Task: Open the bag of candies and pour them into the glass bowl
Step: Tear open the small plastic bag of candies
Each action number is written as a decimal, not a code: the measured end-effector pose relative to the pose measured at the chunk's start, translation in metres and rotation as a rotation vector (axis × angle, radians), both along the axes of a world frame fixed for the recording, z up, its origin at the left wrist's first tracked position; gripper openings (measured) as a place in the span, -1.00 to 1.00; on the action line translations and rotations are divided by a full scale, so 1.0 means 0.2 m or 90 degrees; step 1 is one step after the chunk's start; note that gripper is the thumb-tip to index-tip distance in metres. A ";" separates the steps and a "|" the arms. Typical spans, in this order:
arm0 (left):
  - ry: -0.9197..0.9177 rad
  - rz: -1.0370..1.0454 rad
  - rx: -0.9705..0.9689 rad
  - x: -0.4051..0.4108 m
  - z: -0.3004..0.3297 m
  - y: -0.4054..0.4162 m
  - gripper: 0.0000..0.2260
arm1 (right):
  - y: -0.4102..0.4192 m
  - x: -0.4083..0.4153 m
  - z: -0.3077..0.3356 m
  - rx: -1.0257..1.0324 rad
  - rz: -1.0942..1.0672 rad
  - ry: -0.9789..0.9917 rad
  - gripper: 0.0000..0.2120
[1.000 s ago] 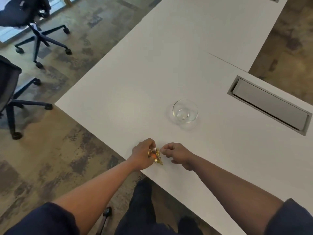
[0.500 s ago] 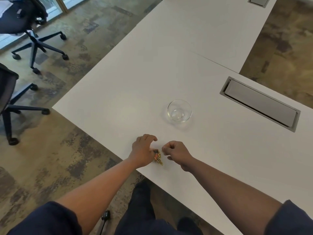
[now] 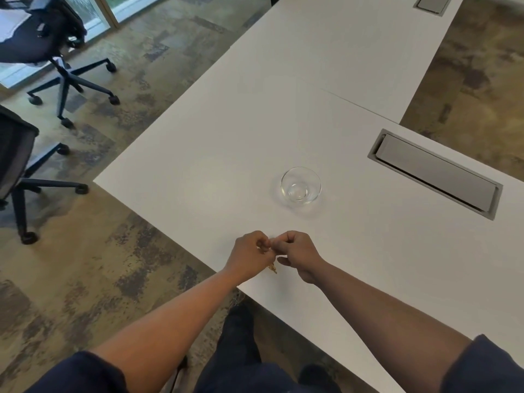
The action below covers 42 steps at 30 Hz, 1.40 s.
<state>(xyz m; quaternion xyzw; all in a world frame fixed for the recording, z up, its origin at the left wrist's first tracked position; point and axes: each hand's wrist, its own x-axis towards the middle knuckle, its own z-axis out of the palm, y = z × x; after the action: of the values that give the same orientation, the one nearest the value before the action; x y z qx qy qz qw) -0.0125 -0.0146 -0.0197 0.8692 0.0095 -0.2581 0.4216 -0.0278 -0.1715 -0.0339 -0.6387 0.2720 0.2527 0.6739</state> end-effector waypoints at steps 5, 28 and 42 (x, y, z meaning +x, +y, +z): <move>0.033 0.014 -0.030 -0.02 0.02 0.00 -0.78 | 0.00 0.01 0.02 0.044 -0.038 0.016 -0.80; 0.323 0.376 -0.317 0.08 -0.02 0.03 -0.89 | 0.06 -0.03 0.03 -0.092 0.070 -0.084 -0.85; 0.312 0.326 -0.327 0.06 0.00 0.06 -0.89 | 0.08 0.00 0.05 -0.055 0.054 -0.052 -0.73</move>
<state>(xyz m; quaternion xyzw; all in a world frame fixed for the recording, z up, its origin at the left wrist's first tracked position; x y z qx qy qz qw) -0.0009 -0.0020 -0.0190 0.6189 0.2596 -0.3377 0.6599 -0.0284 -0.1553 -0.0237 -0.6882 0.2276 0.2426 0.6448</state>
